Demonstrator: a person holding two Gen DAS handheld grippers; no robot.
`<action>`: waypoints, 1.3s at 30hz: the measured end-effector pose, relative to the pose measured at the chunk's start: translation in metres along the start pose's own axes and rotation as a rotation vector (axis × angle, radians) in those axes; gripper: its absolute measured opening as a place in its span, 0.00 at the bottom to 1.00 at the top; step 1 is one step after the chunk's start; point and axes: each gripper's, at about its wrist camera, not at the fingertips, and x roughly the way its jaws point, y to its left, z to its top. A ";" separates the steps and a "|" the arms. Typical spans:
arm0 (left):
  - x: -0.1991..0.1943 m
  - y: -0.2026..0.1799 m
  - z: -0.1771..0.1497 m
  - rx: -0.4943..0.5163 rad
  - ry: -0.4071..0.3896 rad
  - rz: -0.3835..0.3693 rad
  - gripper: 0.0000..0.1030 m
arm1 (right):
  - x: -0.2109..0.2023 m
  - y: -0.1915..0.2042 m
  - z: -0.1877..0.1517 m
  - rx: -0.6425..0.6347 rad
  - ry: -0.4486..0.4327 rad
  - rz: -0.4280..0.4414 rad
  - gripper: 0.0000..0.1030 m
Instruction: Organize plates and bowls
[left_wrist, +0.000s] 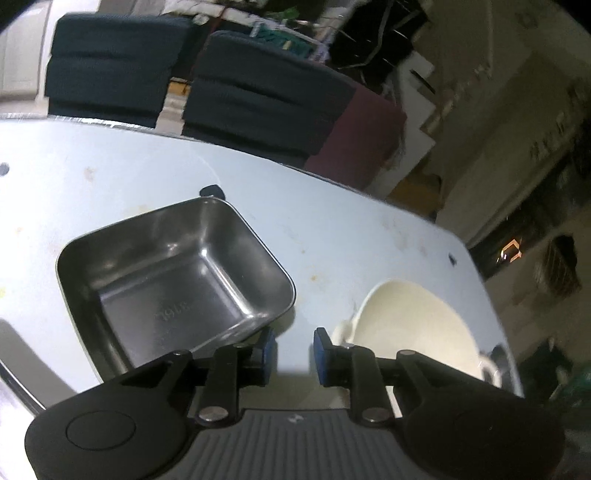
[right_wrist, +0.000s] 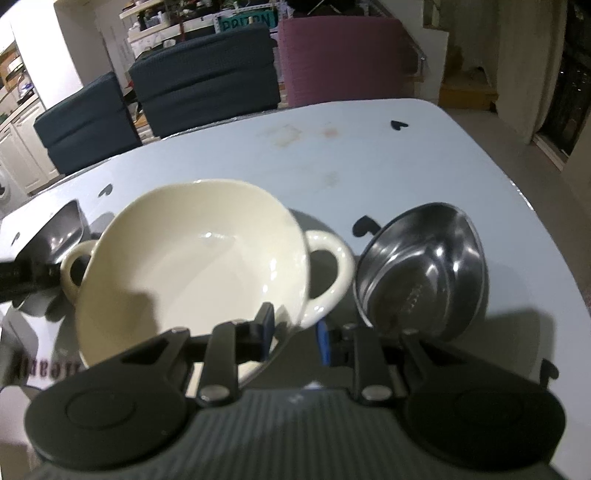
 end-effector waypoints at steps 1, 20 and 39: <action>-0.002 0.001 0.002 -0.007 -0.003 -0.006 0.24 | 0.000 0.000 0.000 0.001 0.002 0.003 0.28; -0.003 -0.015 -0.001 0.056 -0.004 0.015 0.41 | 0.007 -0.006 0.002 0.018 0.014 0.034 0.28; -0.016 -0.024 -0.016 0.274 0.060 0.119 0.45 | 0.006 0.009 -0.002 -0.084 0.065 0.036 0.27</action>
